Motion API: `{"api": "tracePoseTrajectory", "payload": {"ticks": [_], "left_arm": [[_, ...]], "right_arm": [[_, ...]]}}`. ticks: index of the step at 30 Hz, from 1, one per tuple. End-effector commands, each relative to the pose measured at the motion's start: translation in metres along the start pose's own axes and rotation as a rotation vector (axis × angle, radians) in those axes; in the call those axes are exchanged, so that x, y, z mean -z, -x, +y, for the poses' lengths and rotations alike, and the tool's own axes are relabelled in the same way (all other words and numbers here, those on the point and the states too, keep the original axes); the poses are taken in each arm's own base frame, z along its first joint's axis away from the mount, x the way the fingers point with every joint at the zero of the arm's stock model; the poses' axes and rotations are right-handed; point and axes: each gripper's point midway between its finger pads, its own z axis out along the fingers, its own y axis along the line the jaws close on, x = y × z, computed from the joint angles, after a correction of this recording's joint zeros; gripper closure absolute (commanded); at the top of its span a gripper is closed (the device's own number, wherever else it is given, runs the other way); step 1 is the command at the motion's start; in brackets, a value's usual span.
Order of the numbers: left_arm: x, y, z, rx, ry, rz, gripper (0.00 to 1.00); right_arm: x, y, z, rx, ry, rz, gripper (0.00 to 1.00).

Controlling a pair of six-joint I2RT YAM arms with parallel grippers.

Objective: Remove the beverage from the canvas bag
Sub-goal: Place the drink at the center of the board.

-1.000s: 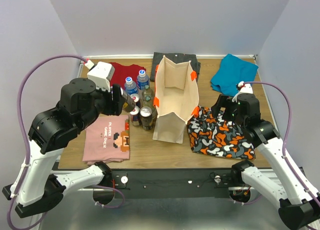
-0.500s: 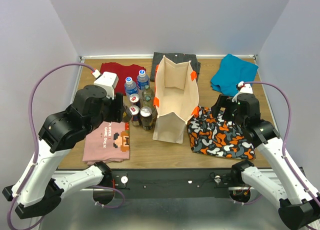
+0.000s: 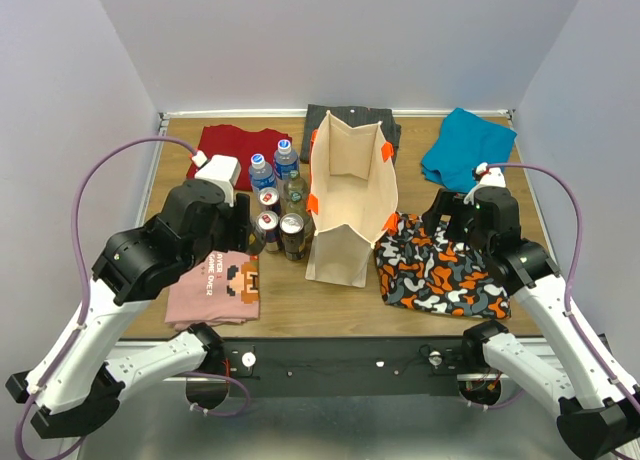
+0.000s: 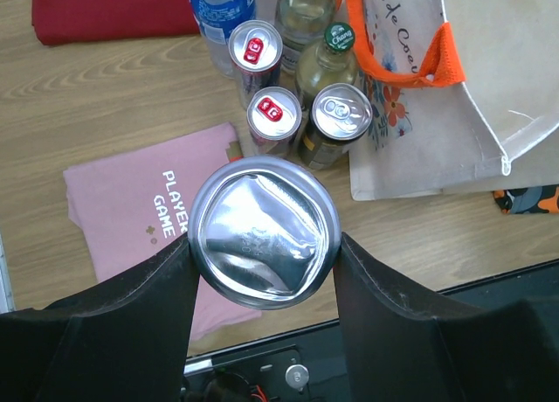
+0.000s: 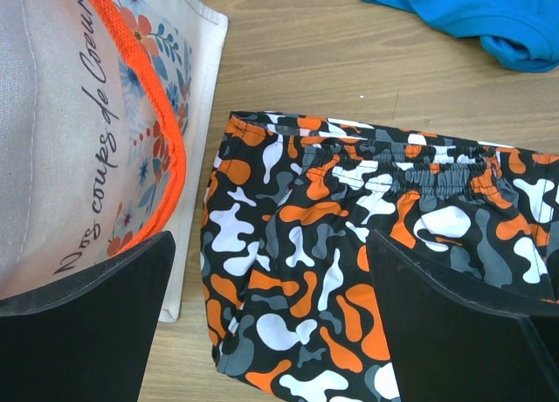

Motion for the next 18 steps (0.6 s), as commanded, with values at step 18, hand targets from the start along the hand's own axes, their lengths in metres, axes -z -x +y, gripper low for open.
{"api": "tracePoseTrajectory", "payload": {"ticks": [18], "left_arm": [[-0.035, -0.004, 0.006, 0.069, 0.068, -0.12, 1.0]], "right_arm": [[-0.004, -0.002, 0.001, -0.013, 0.0, 0.003, 0.01]]}}
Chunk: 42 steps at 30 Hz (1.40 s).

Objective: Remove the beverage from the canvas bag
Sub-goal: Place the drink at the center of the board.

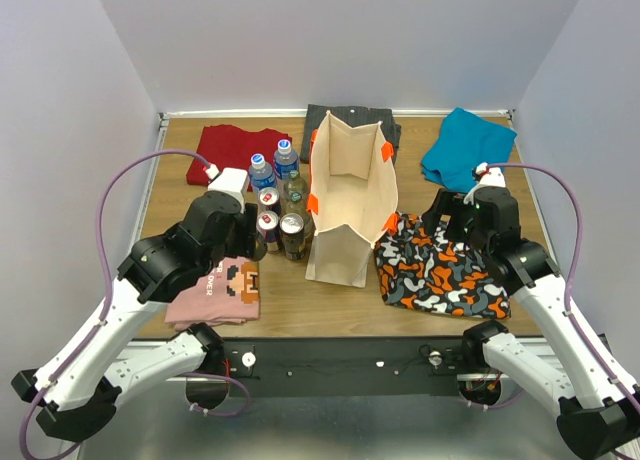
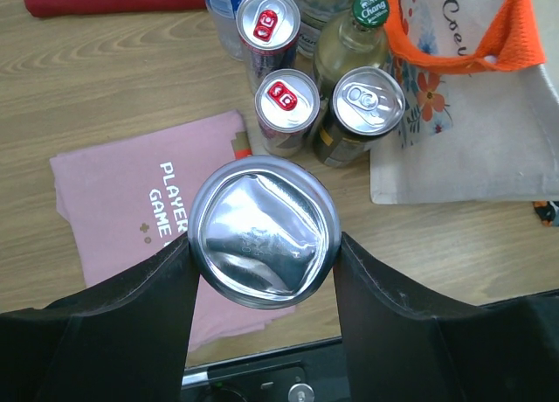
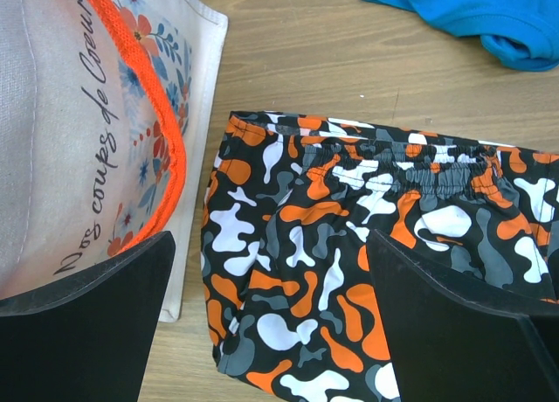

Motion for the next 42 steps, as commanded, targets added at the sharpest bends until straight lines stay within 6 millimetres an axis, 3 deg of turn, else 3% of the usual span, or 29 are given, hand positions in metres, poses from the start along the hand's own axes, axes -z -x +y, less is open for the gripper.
{"api": "tracePoseTrajectory", "payload": {"ticks": [1, 14, 21, 33, 42], "left_arm": [[-0.003, 0.029, 0.003, 0.071, 0.036, -0.151, 1.0], [-0.023, 0.015, -0.017, 0.053, 0.026, -0.147, 1.0], [-0.038, -0.003, -0.029, 0.051, 0.033, -0.123, 1.0], [-0.053, -0.025, -0.031, 0.051, 0.064, -0.108, 1.0], [-0.077, -0.047, -0.039, 0.024, 0.072, -0.062, 1.0]], "right_arm": [[-0.004, -0.002, 0.001, -0.01, 0.0, 0.002, 0.01], [-0.007, -0.003, -0.001, -0.009, -0.01, 0.013, 0.01], [-0.008, -0.005, 0.0, -0.006, -0.009, 0.019, 0.01], [-0.009, -0.006, 0.0, -0.003, -0.011, 0.024, 0.01], [-0.008, -0.005, -0.001, -0.005, -0.015, 0.018, 0.01]]}}
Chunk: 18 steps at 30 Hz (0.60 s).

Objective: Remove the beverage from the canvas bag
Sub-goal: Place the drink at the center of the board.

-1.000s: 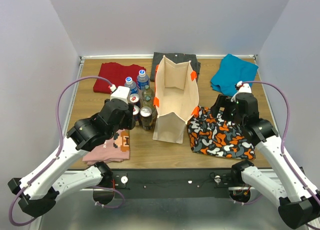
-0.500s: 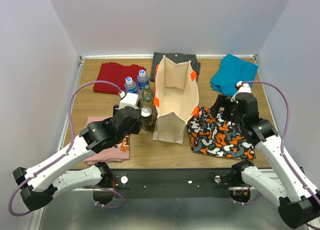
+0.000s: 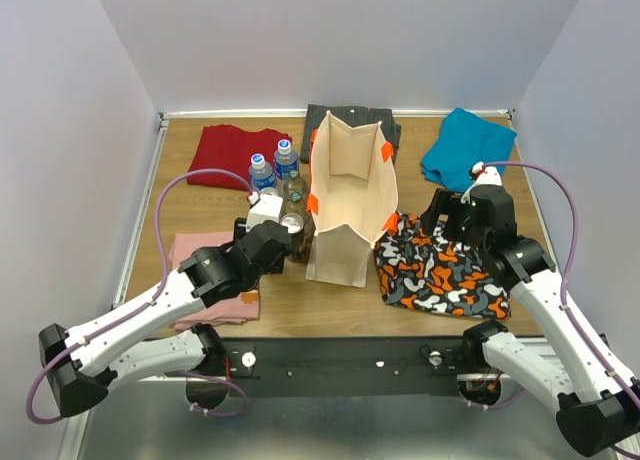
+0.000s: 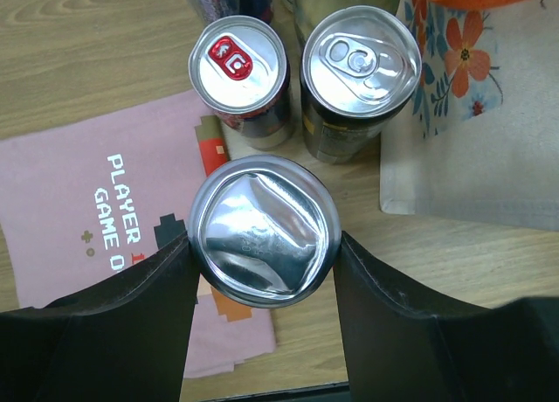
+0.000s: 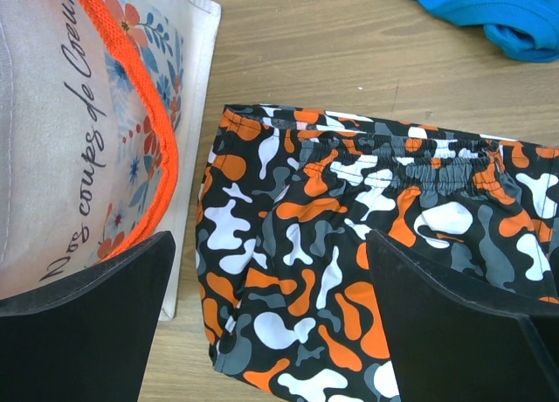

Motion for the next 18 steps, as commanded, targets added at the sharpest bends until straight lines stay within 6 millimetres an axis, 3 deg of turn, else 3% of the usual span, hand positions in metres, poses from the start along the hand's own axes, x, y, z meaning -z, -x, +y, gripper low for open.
{"api": "tracePoseTrajectory", "payload": {"ticks": [1, 13, 18], "left_arm": [[-0.008, 0.021, -0.012, 0.072, 0.001, -0.082, 1.0], [-0.017, 0.021, -0.028, 0.117, -0.07, -0.096, 1.0], [-0.022, 0.015, -0.024, 0.128, -0.053, -0.08, 1.0]], "right_arm": [[-0.001, 0.002, 0.0, -0.011, -0.001, -0.015, 0.01], [0.0, 0.002, 0.001, -0.011, 0.005, -0.018, 0.01], [0.0, 0.003, 0.001, -0.01, 0.007, -0.02, 0.01]]}}
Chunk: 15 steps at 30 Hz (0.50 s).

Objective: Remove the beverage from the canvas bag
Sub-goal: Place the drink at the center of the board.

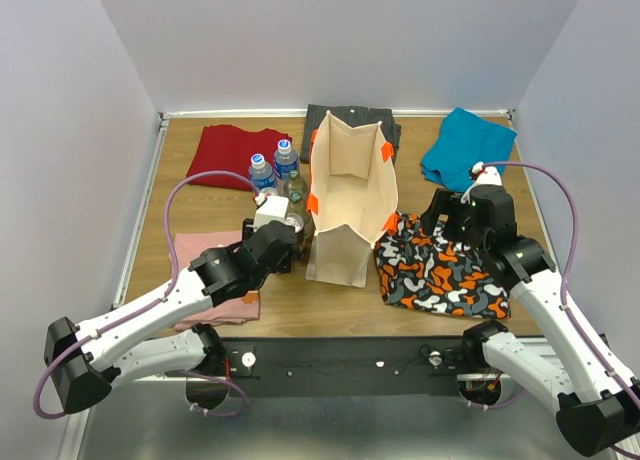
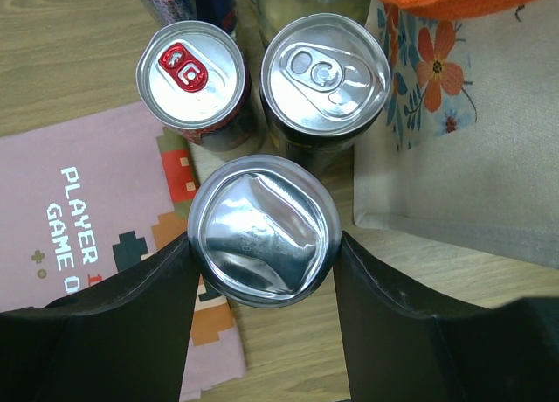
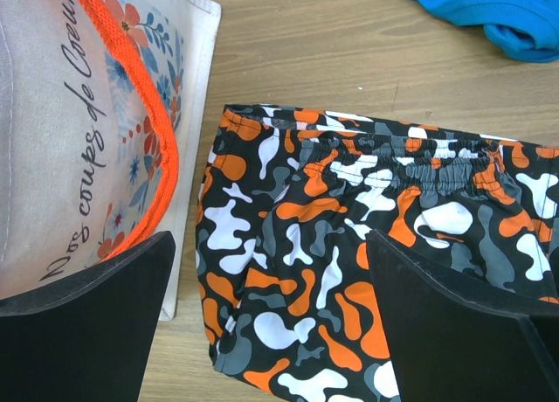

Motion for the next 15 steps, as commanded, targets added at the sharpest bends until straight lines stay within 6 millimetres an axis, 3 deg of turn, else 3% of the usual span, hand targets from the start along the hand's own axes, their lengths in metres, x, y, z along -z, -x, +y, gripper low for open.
{"api": "tracePoseTrajectory", "payload": {"ticks": [1, 15], "left_arm": [[-0.001, 0.021, -0.006, 0.096, -0.024, -0.079, 1.0], [-0.02, 0.011, 0.004, 0.095, -0.004, -0.023, 1.0]], "right_arm": [[0.0, 0.003, 0.001, -0.012, 0.005, -0.019, 0.01], [-0.002, 0.001, 0.001, -0.009, 0.003, -0.01, 0.01]]}}
